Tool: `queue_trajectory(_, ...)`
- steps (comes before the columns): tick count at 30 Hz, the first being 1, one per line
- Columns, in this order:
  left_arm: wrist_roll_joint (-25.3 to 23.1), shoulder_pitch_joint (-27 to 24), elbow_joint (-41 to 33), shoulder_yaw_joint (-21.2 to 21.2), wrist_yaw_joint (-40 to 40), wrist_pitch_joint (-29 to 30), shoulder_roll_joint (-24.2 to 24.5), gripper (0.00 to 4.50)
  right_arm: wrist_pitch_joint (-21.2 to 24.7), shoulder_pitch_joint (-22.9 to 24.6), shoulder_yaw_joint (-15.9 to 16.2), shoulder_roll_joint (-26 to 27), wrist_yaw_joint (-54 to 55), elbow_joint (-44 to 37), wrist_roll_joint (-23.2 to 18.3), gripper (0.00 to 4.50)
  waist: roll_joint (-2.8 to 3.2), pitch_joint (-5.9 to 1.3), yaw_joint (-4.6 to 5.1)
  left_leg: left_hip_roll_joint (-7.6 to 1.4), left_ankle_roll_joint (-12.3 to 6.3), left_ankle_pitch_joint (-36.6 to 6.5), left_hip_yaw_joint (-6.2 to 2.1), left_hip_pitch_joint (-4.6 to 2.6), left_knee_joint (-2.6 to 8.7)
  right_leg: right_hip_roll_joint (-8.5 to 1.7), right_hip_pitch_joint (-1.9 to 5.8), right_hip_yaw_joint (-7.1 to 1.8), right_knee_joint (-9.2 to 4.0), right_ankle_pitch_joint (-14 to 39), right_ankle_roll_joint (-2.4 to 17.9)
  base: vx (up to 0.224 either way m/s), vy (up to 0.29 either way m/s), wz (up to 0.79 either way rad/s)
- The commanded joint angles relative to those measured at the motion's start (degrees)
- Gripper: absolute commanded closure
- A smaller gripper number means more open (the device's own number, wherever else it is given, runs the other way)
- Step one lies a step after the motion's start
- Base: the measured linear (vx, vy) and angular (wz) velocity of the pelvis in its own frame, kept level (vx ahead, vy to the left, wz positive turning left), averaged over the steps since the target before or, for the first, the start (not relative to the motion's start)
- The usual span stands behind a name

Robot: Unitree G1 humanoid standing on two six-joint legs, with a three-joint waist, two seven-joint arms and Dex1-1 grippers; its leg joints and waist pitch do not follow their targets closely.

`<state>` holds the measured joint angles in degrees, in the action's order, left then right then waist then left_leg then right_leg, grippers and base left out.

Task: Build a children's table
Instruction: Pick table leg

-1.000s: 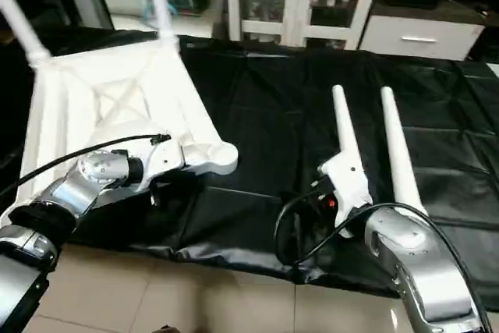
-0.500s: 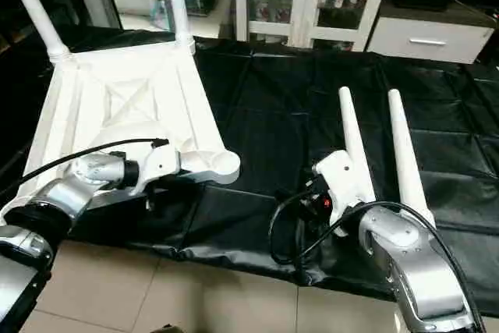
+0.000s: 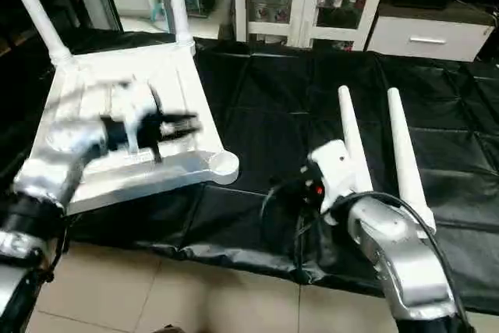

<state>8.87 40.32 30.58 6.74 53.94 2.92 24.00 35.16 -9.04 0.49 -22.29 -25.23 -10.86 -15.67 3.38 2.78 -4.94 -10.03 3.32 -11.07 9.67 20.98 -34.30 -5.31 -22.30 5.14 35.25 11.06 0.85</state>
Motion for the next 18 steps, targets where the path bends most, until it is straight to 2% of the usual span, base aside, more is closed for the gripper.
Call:
queue_trajectory(1, -1.1, -0.32, -1.07, -0.14, -1.63, 1.91, -0.31, 3.1, 1.97, -1.66, -1.96, 0.62, 2.2, 0.87, -1.09, 0.19, -0.14, -3.69, 0.14, -2.76, 0.3, -11.67, -1.09, -0.5, 4.34, -3.67, 2.86, -3.2, -3.9, 7.33, 12.03, 0.0, 0.0, 0.0)
queue_trajectory(2, -0.46, -3.59, -7.8, 2.64, 0.47, 4.52, -0.42, 3.1, 4.36, -6.86, -3.26, 1.45, 6.13, 6.64, 0.69, 0.19, -0.37, -3.81, 0.05, -2.96, 0.35, -10.41, -1.18, -0.51, 4.33, -3.82, 2.93, -3.2, -3.68, 6.33, 12.15, 0.0, 0.0, 0.0)
queue_trajectory(3, -0.46, -3.59, -7.8, 2.64, 0.47, 4.52, -0.42, 3.1, 4.36, -6.86, -3.26, 1.45, 6.13, 6.64, 0.69, 0.08, -0.11, -3.7, 0.53, -2.84, 0.54, -9.0, -1.32, 0.08, 4.58, -3.6, 3.18, -3.0, -3.46, 6.01, 12.29, 0.0, 0.0, 0.0)
queue_trajectory(4, -0.06, -5.87, -13.53, 5.03, 2.31, 7.05, -0.35, 3.1, 5.62, -10.86, -3.63, 1.35, 8.46, 11.76, 2.59, 0.08, -0.26, -3.83, 0.28, -2.85, 0.48, -8.98, -0.91, -0.55, 4.21, -3.57, 2.67, -3.14, -3.83, 5.97, 12.15, 0.0, 0.0, 0.0)
queue_trajectory(5, -0.05, -6.33, -15.11, 5.69, 2.83, 7.67, -0.34, 3.1, 5.84, -12.05, -3.48, 1.08, 8.86, 13.46, 3.25, 0.08, -0.59, -3.96, 0.63, -2.79, 0.25, -7.22, -0.96, -0.25, 4.16, -3.58, 2.94, -3.25, -3.19, 3.97, 13.07, 0.0, 0.0, 0.0)
queue_trajectory(6, 0.79, -6.64, -17.11, 6.47, 3.68, 9.15, -0.78, 3.1, 5.69, -14.75, -3.63, 0.68, 10.45, 17.55, 4.6, 0.08, -0.3, -4.02, 0.36, -2.69, 0.12, -5.98, -0.65, -0.47, 3.89, -3.47, 2.62, -3.24, -3.23, 3.08, 13.15, 0.0, 0.0, 0.0)
queue_trajectory(7, 0.79, -6.64, -17.11, 6.47, 3.68, 9.15, -0.78, 3.1, 5.69, -14.75, -3.63, 0.68, 10.45, 17.55, 4.6, 0.08, -0.41, -4.06, 0.44, -2.62, 0.05, -5.29, -0.59, -0.36, 3.78, -3.42, 2.73, -3.3, -3.11, 2.29, 13.26, 0.0, 0.0, 0.0)
queue_trajectory(8, 1.63, -6.57, -18.39, 6.74, 3.84, 10.0, -1.45, 3.1, 5.81, -16.79, -3.38, -0.11, 11.2, 20.83, 5.75, 0.08, -0.59, -4.31, 0.08, -2.41, -0.67, -3.48, -0.43, -0.27, 3.41, -3.33, 2.85, -3.35, -2.87, -0.36, 13.58, 0.0, 0.0, 0.0)
queue_trajectory(11, 2.44, -6.48, -19.02, 6.38, 2.4, 11.23, -2.81, 3.1, 7.12, -19.05, -2.76, -1.35, 12.46, 24.21, 7.72, 0.08, -0.69, -4.25, -0.1, -2.32, -1.27, -2.73, -0.39, -0.21, 3.29, -3.25, 2.94, -3.22, -2.81, -1.01, 14.12, 0.0, 0.0, 0.0)
queue_trajectory(13, 1.58, -7.65, -19.83, 7.16, 2.2, 10.89, -2.71, 3.1, 13.09, -21.51, -2.07, -2.83, 12.92, 27.13, 8.7, 0.08, -1.26, -4.22, 0.11, -2.26, -1.73, -2.71, -0.38, 0.01, 3.31, -3.16, 3.23, -3.21, -2.86, -0.2, 13.79, 0.0, 0.0, 0.0)
queue_trajectory(14, 1.22, -8.93, -21.27, 7.7, 2.71, 11.18, -2.09, 3.1, 16.98, -23.17, -2.24, -3.27, 12.83, 29.16, 8.09, 0.08, -1.05, -4.24, 0.18, -2.31, -2.05, -2.69, -0.46, -0.08, 3.27, -3.17, 3.22, -3.18, -2.82, 0.47, 13.74, 0.0, 0.0, 0.0)
queue_trajectory(16, 1.28, -9.61, -22.56, 7.83, 2.87, 11.99, -1.78, 3.1, 18.13, -24.11, -2.42, -3.25, 12.89, 30.49, 7.86, 0.08, -1.2, -4.16, 0.51, -2.35, -2.25, -2.8, -0.38, 0.08, 3.23, -3.22, 3.26, -3.21, -2.87, 1.49, 13.45, 0.0, 0.0, 0.0)
queue_trajectory(17, 1.91, -10.29, -24.14, 7.87, 3.2, 13.24, -1.57, 3.1, 19.49, -25.09, -2.31, -3.46, 13.05, 31.83, 8.1, 0.08, -1.55, -4.12, 0.76, -2.34, -2.31, -3.01, -0.22, 0.04, 3.18, -3.14, 3.17, -3.25, -2.99, 2.42, 13.27, 0.0, 0.0, 0.0)
queue_trajectory(18, 2.44, -10.91, -26.02, 8.14, 3.84, 14.48, -1.23, 3.1, 20.42, -26.35, -2.39, -3.6, 13.39, 33.88, 8.62, 0.08, -2.27, -4.07, 0.93, -2.38, -2.29, -3.11, -0.14, 0.11, 3.22, -3.2, 3.12, -3.26, -3.11, 3.56, 13.24, 0.0, 0.0, 0.0)
